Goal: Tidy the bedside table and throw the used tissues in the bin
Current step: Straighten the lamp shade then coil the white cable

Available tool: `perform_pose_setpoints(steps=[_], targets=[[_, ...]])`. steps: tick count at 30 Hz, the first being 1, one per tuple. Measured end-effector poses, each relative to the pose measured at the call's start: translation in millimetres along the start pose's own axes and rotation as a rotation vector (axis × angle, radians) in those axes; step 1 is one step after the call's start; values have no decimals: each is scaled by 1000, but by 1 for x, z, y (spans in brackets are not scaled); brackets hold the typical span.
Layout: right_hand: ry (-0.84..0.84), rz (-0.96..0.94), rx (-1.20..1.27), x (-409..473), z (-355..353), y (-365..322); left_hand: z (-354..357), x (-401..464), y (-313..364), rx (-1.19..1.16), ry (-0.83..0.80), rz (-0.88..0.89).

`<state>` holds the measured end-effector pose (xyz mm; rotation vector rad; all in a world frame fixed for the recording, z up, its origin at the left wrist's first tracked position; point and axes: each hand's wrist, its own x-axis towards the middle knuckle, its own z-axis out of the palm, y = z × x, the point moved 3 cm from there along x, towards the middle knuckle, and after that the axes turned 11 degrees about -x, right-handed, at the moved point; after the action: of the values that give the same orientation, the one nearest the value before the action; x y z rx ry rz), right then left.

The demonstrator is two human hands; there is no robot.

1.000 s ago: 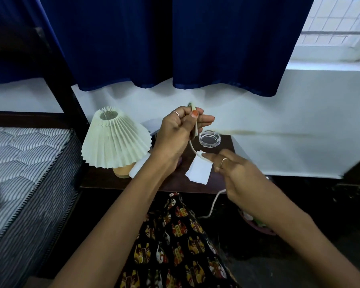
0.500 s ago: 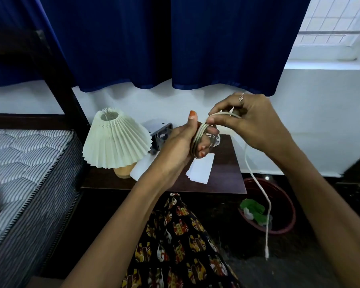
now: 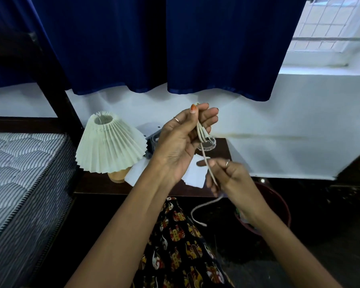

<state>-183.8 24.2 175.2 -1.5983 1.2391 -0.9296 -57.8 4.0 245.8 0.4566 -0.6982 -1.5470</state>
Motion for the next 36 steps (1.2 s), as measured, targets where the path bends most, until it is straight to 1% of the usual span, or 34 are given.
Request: perform_pose_setpoints(steps=[2, 3, 5, 7, 9, 12, 14, 16, 17, 20, 22, 26, 28, 32, 36], targets=[[-68, -45, -131, -9, 3, -3, -4, 2, -2, 56, 27, 7], [-82, -79, -244, -12, 3, -6, -6, 3, -3, 101, 42, 12], [-99, -125, -539, -16, -2, -9, -12, 4, -4, 221, 83, 29], [-92, -162, -836, -19, -9, -14, -18, 6, -4, 402, 114, 65], [-32, -231, -989, -22, -16, -30, -21, 6, -6, 607, 101, 87], [139, -349, -1050, -21, -27, -61, -20, 2, -13, 839, 21, 84], [216, -342, -1018, -16, -39, -78, -19, -2, -16, 989, -37, 94], [196, -316, -903, -9, -48, -88, -17, -6, -16, 1044, -91, 76], [169, -318, -832, -5, -51, -92, -15, -9, -16, 1016, -104, 48], [72, -335, -689, 6, -56, -96, -8, -15, -16, 802, -112, -44], [29, -353, -634, 11, -61, -96, -6, -18, -15, 653, -160, -63], [13, -357, -463, 15, -66, -87, -4, -20, -12, 578, -183, -106], [43, -334, -307, 16, -65, -78, -2, -20, -12, 466, -170, -95], [183, -234, 22, 18, -55, -50, -4, -19, -17, 199, -101, -123], [282, -128, 215, 15, -29, -22, -4, -17, -21, 28, -68, -131]])
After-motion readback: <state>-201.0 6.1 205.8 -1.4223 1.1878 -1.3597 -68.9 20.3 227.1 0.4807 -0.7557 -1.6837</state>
